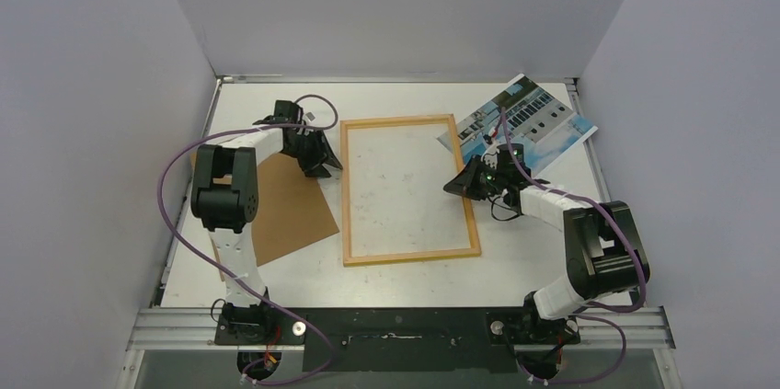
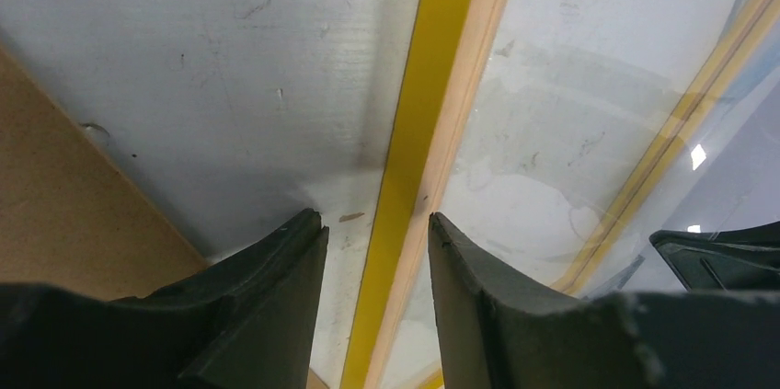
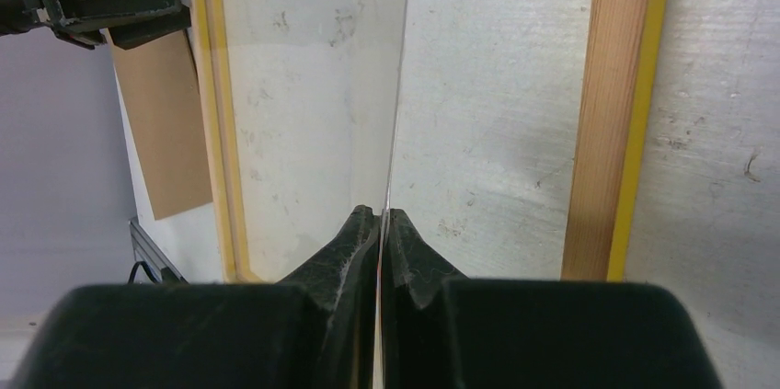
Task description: Put the photo into the frame
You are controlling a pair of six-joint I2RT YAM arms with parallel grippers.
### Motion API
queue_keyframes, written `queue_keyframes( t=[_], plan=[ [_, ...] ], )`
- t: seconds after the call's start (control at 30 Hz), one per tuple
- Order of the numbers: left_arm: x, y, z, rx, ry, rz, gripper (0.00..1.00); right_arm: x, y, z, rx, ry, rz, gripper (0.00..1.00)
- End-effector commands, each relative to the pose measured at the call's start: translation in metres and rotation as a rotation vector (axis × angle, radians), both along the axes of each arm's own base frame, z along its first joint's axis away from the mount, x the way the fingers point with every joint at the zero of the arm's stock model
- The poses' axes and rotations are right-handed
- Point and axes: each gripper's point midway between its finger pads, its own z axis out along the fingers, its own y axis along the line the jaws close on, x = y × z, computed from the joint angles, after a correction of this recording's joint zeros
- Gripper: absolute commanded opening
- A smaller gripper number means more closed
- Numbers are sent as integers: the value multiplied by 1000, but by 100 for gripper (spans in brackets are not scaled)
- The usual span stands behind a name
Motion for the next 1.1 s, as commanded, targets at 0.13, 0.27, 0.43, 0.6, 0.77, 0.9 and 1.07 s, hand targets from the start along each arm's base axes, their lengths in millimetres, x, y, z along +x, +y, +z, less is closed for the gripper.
queue_keyframes(
  t=[0.13, 0.27, 0.43, 0.6, 0.77, 0.9, 1.07],
  plan=[
    [12, -12, -2, -43, -27, -17, 41, 14, -4, 19, -9, -118, -12, 0],
    [12, -14, -5, -43, -20, -22, 40, 15, -3, 16, -13, -113, -1, 0],
    [11, -14, -7, -40, -13, -25, 39, 16, -2, 13, -16, -106, 4, 0],
    [10, -16, -12, -22, 7, -31, 38, 16, -3, 11, -27, -97, 7, 0],
    [8, -16, -17, 2, 22, -33, 36, 14, -3, 9, -30, -90, 20, 0],
    [6, -13, -22, 24, 38, -29, 35, 12, -3, 5, -42, -78, 39, 0],
    [4, -12, -25, 40, 49, -43, 33, 12, -2, -1, -57, -57, 70, 0]
  ],
)
